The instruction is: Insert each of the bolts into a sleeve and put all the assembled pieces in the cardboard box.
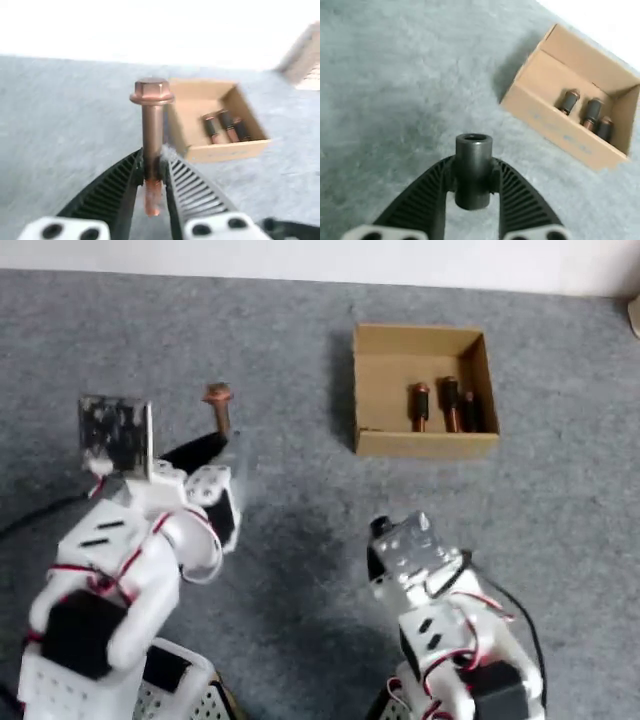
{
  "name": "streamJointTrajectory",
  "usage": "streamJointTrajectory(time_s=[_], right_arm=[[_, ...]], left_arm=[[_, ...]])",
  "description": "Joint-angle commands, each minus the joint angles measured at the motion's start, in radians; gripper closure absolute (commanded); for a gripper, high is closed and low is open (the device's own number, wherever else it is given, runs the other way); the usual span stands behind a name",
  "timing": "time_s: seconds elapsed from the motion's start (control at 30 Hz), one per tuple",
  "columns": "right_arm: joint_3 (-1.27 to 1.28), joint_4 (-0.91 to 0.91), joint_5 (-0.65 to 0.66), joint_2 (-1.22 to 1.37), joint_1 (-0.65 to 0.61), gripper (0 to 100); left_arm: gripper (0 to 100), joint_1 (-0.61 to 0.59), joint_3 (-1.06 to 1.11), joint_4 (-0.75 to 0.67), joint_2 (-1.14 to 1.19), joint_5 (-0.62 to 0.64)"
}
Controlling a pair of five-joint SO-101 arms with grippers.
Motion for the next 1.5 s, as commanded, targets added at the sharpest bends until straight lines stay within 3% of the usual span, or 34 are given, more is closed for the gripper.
streamJointTrajectory(time_s=[0.0, 0.2, 0.33, 0.47, 0.67, 0.93, 1.17, 1.47], right_arm=[[0.045, -0.044, 0.008, -0.016, -0.108, 99.4], [0.056, -0.202, -0.089, -0.045, -0.197, 99.4], [0.088, -0.318, -0.187, -0.044, -0.2, 99.4], [0.157, -0.45, -0.196, -0.044, -0.2, 99.4], [0.306, -0.607, -0.198, -0.044, -0.193, 99.4], [0.341, -0.621, -0.198, -0.044, -0.122, 99.4], [0.341, -0.621, -0.198, -0.044, -0.12, 99.4], [0.341, -0.619, -0.198, -0.044, -0.127, 99.4]], left_arm=[[99, 0.096, 0.107, -0.183, -0.082, 0.002], [99, 0.174, 0.39, -0.598, -0.17, 0.003], [99, 0.182, 0.524, -0.74, -0.242, 0.009], [99, 0.182, 0.604, -0.778, -0.314, 0.02], [99, 0.179, 0.676, -0.789, -0.383, 0.18], [99, 0.194, 0.722, -0.79, -0.384, 0.247], [99, 0.323, 0.783, -0.79, -0.384, 0.242], [99, 0.278, 0.791, -0.792, -0.384, 0.241]])
